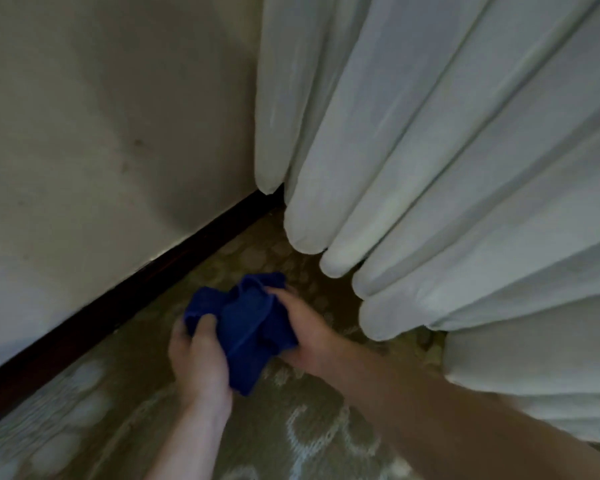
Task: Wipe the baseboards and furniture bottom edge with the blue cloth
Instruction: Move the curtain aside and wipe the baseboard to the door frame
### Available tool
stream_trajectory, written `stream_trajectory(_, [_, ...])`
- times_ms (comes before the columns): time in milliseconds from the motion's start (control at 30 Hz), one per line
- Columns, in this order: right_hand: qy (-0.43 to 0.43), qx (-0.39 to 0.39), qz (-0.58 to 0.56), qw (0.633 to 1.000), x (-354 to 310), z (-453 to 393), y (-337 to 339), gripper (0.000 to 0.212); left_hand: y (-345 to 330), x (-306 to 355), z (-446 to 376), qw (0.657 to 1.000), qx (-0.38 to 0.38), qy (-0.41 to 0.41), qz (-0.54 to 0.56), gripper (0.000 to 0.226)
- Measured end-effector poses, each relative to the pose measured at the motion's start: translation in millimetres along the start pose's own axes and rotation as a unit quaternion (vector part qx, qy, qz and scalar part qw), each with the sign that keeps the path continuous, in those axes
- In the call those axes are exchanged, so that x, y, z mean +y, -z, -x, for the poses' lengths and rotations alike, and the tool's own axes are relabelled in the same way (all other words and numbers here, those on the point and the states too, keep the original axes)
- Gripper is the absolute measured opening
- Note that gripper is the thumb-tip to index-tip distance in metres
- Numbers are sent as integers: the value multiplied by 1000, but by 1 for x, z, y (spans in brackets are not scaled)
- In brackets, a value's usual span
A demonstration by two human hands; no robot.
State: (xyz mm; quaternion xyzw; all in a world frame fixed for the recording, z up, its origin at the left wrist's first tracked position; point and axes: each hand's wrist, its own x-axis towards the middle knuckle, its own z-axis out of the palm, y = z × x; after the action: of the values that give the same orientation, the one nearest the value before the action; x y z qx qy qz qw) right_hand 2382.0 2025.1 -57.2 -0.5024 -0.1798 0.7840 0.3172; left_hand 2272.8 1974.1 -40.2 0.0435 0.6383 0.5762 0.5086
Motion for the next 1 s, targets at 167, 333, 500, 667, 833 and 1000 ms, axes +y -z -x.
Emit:
stream_trajectory(167, [37, 100, -120, 987, 25, 54, 59, 32, -16, -6, 40, 982, -59, 51, -169, 50])
stream_trajectory(333, [35, 129, -275, 952, 57, 116, 81, 41, -25, -19, 68, 953, -158, 115, -231, 53])
stream_trajectory(500, [44, 93, -355, 929, 75, 167, 104, 48, -39, -41, 94, 910, -316, 111, -244, 43])
stream_trajectory(667, [98, 241, -350, 900, 93, 194, 142, 73, -59, -45, 116, 746, -471, 53, -468, 27])
stream_trajectory(833, [174, 291, -337, 878, 109, 247, 181, 43, -102, -39, 165, 410, -469, -387, -680, 45])
stream_trajectory(1000, [269, 283, -349, 852, 91, 267, 186, 60, -144, -47, 230, 457, -746, -239, -422, 20])
